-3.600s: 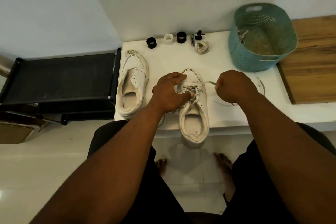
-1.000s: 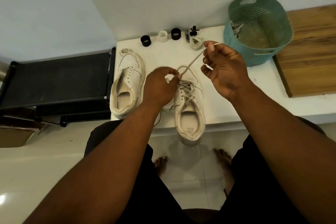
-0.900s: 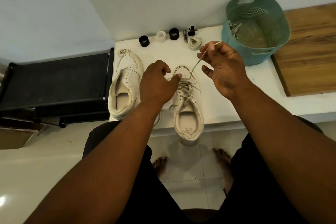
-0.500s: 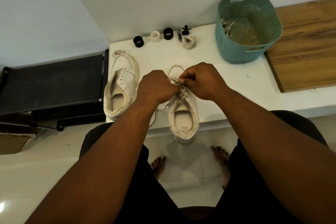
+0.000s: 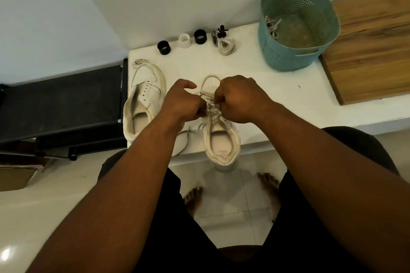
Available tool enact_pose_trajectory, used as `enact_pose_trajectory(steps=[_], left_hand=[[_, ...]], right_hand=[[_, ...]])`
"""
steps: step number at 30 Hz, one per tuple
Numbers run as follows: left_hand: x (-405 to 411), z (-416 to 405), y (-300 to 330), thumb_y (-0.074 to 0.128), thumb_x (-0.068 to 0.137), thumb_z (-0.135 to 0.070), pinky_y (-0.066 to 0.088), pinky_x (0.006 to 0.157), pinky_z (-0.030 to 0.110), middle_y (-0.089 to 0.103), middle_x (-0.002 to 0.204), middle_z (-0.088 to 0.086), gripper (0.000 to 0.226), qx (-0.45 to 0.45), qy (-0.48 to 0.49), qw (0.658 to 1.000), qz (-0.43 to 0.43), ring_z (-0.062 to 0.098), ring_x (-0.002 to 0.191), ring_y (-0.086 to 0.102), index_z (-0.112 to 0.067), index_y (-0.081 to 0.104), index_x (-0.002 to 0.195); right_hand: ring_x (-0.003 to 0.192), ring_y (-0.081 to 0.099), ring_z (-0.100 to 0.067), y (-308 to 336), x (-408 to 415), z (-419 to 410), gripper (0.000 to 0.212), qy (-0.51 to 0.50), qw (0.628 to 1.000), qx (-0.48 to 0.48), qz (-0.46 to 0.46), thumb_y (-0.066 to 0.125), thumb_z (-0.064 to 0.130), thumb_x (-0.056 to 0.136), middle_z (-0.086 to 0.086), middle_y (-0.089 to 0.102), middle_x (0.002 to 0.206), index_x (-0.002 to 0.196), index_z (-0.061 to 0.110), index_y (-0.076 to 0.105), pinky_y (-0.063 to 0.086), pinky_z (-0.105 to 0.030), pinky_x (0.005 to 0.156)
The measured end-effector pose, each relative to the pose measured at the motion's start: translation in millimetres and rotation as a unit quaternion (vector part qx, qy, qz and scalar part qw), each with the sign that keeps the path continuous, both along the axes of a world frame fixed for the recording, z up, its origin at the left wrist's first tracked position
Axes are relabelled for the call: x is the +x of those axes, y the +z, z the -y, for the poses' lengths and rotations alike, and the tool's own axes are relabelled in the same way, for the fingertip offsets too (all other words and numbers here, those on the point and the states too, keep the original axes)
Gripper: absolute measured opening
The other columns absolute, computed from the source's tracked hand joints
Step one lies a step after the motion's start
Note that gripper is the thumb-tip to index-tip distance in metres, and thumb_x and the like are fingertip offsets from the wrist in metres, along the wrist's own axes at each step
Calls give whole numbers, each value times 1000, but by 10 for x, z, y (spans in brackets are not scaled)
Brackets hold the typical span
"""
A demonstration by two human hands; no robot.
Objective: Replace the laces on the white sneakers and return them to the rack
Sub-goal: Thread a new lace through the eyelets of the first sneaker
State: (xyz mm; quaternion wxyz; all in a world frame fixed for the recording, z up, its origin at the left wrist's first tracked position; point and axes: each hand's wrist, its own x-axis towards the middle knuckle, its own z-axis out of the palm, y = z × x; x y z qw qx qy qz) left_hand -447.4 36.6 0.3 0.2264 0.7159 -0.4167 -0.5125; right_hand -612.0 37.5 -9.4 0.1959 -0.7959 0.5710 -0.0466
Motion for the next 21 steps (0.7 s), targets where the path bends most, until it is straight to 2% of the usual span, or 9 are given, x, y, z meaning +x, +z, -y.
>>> enact_pose_trajectory(steps=[3,6,12,15,17,19,21], left_hand=[[16,-1,-5,66,76,15,58,62,32,66,70,14,53,12,11,1000,-17,24,55,67,-16,50,115],[15,-5,-24,68,75,15,58,60,31,67,70,14,53,8,16,1000,-17,21,51,66,-17,51,114],[45,-11,-61,69,76,13,60,67,34,70,75,16,52,-6,11,1000,-28,23,58,69,-17,53,114],[106,6,-88,70,78,12,60,62,30,73,78,15,45,6,10,998,-69,24,63,71,-14,58,112],[157,7,-119,72,84,8,58,60,26,73,80,13,30,30,0,994,-102,20,66,71,-10,65,107],[207,-7,-171,77,88,-4,59,63,24,71,79,10,9,32,-52,996,-71,15,67,67,-4,72,96],[226,-21,-220,80,89,-16,59,67,23,70,74,8,19,17,-90,996,-17,12,65,65,2,74,89]], right_hand=[[99,60,-24,15,40,-4,19,18,999,-1,-32,64,21,84,6,66,100,98,28,76,39,-39,84],[97,58,-25,39,81,-21,17,43,997,-8,-67,63,19,82,4,62,96,94,27,73,34,-39,82],[98,56,-25,33,115,-28,13,64,994,-20,-86,64,21,84,3,60,97,95,25,70,30,-39,80],[100,59,-24,-68,106,-17,17,40,998,-14,-45,63,22,88,5,62,100,100,29,72,31,-38,81],[101,61,-23,-130,85,-4,15,16,1000,-1,-7,64,27,91,7,66,103,101,32,73,36,-38,83],[98,62,-21,-163,55,10,11,-5,999,18,29,66,32,92,8,69,103,98,33,75,46,-37,85],[94,64,-18,-155,15,25,11,-15,997,41,66,68,33,91,8,72,98,95,31,78,51,-36,82]])
